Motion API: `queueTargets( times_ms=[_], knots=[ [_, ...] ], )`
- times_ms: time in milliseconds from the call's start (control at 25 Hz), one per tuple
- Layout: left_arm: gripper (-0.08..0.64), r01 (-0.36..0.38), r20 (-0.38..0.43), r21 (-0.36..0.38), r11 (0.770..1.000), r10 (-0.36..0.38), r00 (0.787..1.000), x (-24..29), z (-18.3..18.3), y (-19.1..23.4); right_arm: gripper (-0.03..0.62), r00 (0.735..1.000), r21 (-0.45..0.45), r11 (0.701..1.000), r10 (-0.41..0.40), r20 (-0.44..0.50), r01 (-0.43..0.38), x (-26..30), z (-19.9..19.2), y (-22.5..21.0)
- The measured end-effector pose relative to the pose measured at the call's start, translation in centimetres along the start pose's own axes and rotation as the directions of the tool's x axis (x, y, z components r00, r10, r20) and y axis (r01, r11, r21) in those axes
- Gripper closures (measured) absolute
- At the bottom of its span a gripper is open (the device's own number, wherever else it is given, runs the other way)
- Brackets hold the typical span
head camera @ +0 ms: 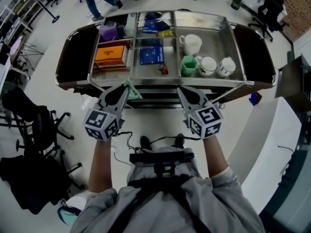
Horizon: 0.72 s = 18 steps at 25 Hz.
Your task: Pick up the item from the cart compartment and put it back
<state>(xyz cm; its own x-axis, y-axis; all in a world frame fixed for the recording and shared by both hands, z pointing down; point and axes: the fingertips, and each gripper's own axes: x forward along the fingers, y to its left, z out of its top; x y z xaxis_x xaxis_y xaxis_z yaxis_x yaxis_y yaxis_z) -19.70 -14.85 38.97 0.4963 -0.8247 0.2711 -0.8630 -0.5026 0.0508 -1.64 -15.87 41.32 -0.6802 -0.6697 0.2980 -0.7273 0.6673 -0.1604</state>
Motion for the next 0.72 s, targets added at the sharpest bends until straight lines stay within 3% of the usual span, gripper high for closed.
queueTargets(
  times_ms=[440, 720],
  knots=[
    [0.511, -0.082, 0.071, -0.128, 0.988, 0.091, 0.993, -2.5, -1.6, 0.4, 0.583, 1.000, 0.009, 1.000, 0.003, 0.001, -0.003, -0.1, -0.6, 0.1],
    [0.514, -0.117, 0.076, -0.148, 0.982, 0.129, 0.989, -3.2, -2.2, 0.6, 0.583, 1.000, 0.014, 1.000, 0.003, 0.002, -0.003, -0.3, -0.8, 0.0]
  ],
)
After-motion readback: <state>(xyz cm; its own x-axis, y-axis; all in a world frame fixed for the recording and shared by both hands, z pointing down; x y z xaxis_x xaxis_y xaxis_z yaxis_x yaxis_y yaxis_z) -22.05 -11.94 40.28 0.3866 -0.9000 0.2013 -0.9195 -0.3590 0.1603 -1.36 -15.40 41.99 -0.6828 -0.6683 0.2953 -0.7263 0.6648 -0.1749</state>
